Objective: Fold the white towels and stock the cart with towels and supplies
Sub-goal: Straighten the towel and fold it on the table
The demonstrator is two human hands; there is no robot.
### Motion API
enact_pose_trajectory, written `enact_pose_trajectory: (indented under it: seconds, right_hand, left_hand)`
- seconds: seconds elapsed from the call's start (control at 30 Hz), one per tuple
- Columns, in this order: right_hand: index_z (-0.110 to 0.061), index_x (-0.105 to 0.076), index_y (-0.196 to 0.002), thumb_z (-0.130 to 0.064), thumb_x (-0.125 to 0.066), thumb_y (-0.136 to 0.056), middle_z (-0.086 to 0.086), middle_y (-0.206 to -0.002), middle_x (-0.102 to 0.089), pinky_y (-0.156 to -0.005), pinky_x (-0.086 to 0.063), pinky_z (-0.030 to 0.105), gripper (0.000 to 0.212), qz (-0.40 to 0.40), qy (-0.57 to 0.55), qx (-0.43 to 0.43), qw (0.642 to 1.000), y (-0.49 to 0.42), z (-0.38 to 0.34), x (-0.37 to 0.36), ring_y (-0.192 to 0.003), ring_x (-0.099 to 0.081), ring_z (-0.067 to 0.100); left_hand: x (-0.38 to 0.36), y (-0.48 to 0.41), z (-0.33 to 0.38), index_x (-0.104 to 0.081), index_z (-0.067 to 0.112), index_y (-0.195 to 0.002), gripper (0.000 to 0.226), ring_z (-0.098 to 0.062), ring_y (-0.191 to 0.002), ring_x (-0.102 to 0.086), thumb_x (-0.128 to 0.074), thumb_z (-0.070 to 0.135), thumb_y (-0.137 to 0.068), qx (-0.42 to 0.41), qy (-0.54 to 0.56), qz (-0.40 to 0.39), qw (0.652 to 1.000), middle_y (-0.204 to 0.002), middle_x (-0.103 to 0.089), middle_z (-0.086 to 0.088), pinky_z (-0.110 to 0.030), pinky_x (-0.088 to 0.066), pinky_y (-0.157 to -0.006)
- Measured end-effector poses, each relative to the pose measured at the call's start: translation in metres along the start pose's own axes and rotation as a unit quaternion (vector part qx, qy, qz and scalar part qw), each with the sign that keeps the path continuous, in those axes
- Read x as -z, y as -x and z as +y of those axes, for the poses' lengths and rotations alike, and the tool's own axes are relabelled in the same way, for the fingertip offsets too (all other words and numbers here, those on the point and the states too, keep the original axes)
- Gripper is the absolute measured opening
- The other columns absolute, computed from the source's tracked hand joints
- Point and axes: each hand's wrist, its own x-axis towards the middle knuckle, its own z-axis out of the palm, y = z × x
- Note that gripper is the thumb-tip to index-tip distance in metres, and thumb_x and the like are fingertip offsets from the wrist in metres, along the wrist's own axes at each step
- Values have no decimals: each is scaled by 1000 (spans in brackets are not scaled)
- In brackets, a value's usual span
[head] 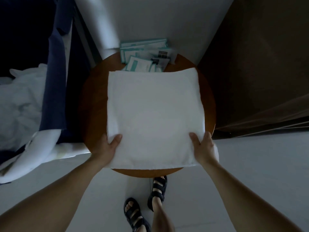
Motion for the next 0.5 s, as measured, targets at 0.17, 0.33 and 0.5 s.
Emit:
enact_pose_trajectory:
  seconds: [0.17, 0.33, 0.5]
  right_hand:
    - [-14, -42, -127, -59, -36, -99, 10, -128, -58, -95, -45, 50, 53, 41, 57, 27, 997, 12, 4, -9, -110, -58, 40]
    - [-16, -36, -139, -58, -39, -98, 9, -140, -51, -101, -40, 51, 59, 18, 92, 25, 995, 7, -1, -5, -119, -54, 39]
    - [-29, 1, -157, -66, -43, -92, 3, -165, -7, -121, -10, 48, 86, 122, 219, 184, 950, 9, -19, 2, -151, -4, 26]
  left_hand:
    - [3, 2, -4, -51, 13, -133, 71, -31, -116, -57, -61, 63, -83, -4, 7, -12, 1000, -126, -61, -6, -41, -44, -97]
    - [-13, 9, 1, -37, 3, -141, 71, -39, -120, -53, -69, 40, -89, -37, -59, 78, 995, -134, -52, -18, -39, -42, -88]
    - [-21, 16, 8, -11, 14, -156, 85, -37, -147, -20, -48, 56, -92, -227, -327, 146, 906, -162, -19, -15, -55, -24, -113]
